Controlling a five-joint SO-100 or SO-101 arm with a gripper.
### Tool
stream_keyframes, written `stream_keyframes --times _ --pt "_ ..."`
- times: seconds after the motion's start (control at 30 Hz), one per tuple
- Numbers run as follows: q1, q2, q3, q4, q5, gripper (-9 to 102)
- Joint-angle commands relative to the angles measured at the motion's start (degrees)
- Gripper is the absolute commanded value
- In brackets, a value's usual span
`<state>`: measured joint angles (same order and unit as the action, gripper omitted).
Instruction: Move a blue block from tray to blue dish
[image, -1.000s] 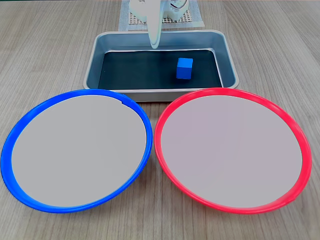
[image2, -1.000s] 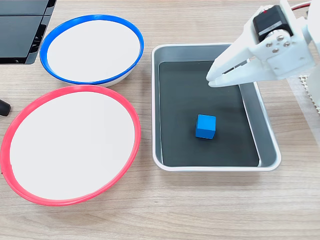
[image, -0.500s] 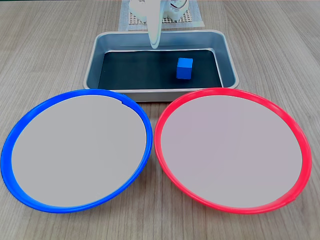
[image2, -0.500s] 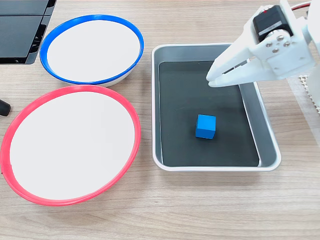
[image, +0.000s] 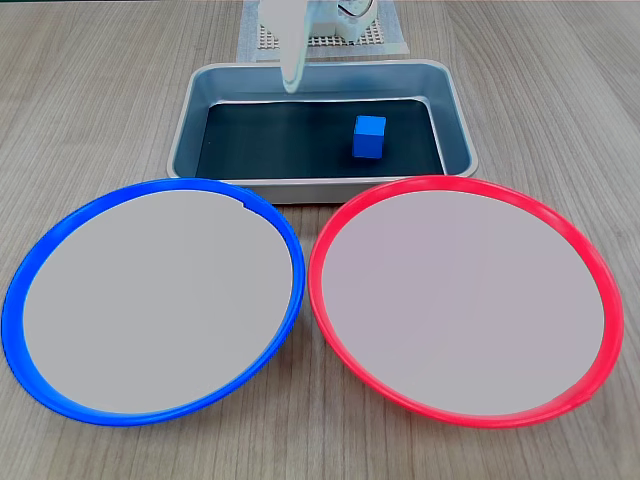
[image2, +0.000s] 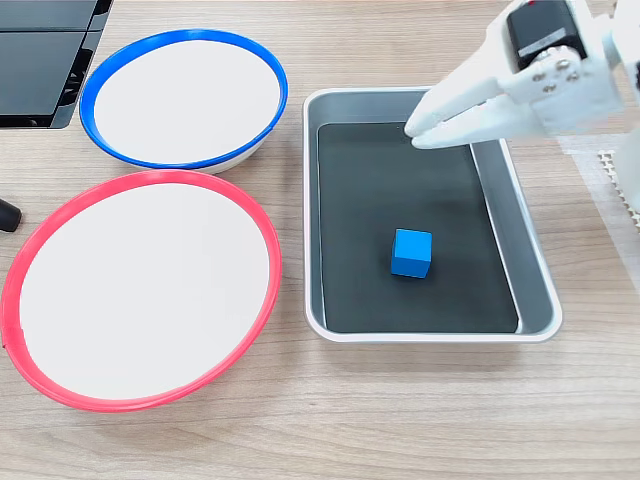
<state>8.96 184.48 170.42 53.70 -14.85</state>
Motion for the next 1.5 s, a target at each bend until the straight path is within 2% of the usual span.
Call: stream_keyframes --times 0.0,0.07,0.1,0.23,0.33,0.4,0.57,0.7,0.8,1.03,1.37,1.47 --pt "1.41 -8.79 -7.29 -3.78 -27.33 0" --pt "2.64 -15.12 -12.39 -5.01 -30.15 0" --pt "1.14 -24.96 -19.78 -1.93 -34.8 0" --pt "-4.04 -43.42 -35.77 9.58 -36.12 0" --pt "-8.26 -54.14 -44.21 16.17 -36.47 8" --pt "-11.07 -61.7 -48.52 18.81 -37.44 19" --pt "-12.92 -72.33 -48.69 16.26 -45.53 36" --pt "-12.83 -81.3 -49.04 12.57 -55.72 33" --pt "-13.1 -85.96 -52.47 13.27 -58.01 32" --pt "-14.5 -94.13 -59.77 14.5 -58.54 19" --pt "-14.24 -94.04 -58.54 15.73 -60.21 10" --pt "-14.15 -92.99 -58.01 16.26 -60.03 1"
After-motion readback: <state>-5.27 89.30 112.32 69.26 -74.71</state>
